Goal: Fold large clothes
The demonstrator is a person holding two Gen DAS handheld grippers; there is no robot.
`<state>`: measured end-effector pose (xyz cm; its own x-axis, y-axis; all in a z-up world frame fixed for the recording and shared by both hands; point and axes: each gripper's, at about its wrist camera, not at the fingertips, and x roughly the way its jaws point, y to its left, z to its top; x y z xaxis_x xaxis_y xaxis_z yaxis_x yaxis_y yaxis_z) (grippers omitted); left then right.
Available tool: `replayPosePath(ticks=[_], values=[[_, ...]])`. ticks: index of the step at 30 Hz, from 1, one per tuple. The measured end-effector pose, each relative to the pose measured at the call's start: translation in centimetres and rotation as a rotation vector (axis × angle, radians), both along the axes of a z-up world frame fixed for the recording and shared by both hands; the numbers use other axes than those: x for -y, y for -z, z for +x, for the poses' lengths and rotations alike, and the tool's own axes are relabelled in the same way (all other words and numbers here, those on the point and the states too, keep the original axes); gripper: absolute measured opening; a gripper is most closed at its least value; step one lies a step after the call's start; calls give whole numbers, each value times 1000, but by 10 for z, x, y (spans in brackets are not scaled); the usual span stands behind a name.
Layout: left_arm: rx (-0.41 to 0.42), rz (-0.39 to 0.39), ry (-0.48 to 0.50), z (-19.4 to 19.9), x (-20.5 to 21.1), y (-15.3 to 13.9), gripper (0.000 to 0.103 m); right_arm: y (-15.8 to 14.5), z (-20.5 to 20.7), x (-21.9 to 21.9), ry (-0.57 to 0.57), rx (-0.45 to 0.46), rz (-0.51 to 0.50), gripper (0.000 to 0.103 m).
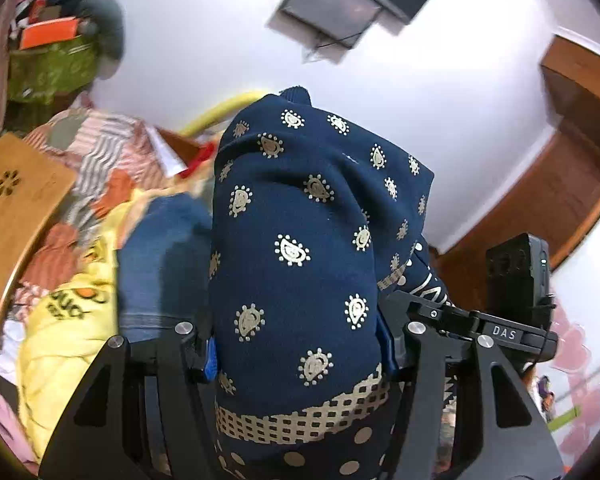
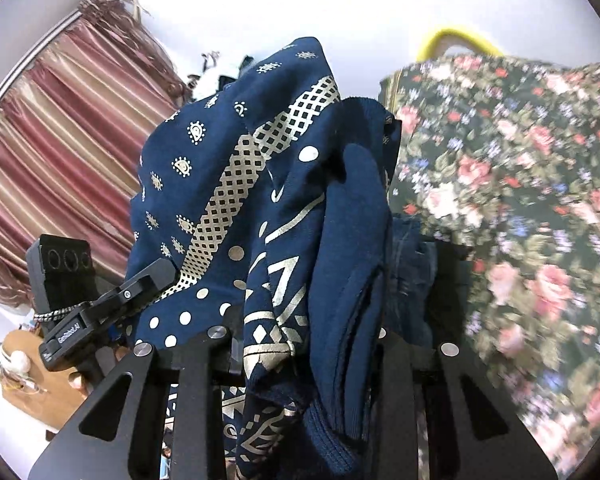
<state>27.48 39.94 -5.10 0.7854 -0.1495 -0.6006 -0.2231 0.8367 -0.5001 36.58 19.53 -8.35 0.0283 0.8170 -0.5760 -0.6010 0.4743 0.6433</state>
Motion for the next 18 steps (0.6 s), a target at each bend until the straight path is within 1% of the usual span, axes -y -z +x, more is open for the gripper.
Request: replayPosePath(ticks=[2, 3, 4, 5, 6, 7, 8, 10, 13, 14, 16, 18], values=[[-70, 13, -30, 12, -17, 29, 58, 29, 7, -21, -1, -19, -59, 28], [-113, 21, -44, 13, -22, 43, 59, 36, 11, -28, 2, -25, -79, 27], [-149, 23, -60, 14, -28, 58, 60, 52, 13, -37, 4, -38, -116, 27], [-159, 22, -70, 17, -33, 69, 62, 67, 14, -43, 10, -56, -150, 27], [-155, 13, -79, 16, -40, 81, 65, 75, 16, -48, 13, -70, -167, 27], [-152, 7, -83, 16, -42, 86, 66, 86, 18, -52, 11, -89, -180, 28], [-145, 3, -84, 16, -43, 88, 67, 88, 17, -54, 12, -92, -178, 28], [-148, 26, -77, 16, -41, 85, 68, 84, 15, -50, 9, -69, -179, 29], [-172, 114, -72, 14, -31, 70, 69, 65, 6, -41, 0, -14, -212, 29], [-179, 146, -78, 11, -25, 64, 69, 57, 1, -36, -1, 11, -226, 29], [-182, 178, -97, 4, -18, 52, 69, 41, -10, -27, 9, 70, -252, 29], [-167, 225, -120, -6, -11, 41, 68, 20, -26, -14, 31, 162, -266, 30]])
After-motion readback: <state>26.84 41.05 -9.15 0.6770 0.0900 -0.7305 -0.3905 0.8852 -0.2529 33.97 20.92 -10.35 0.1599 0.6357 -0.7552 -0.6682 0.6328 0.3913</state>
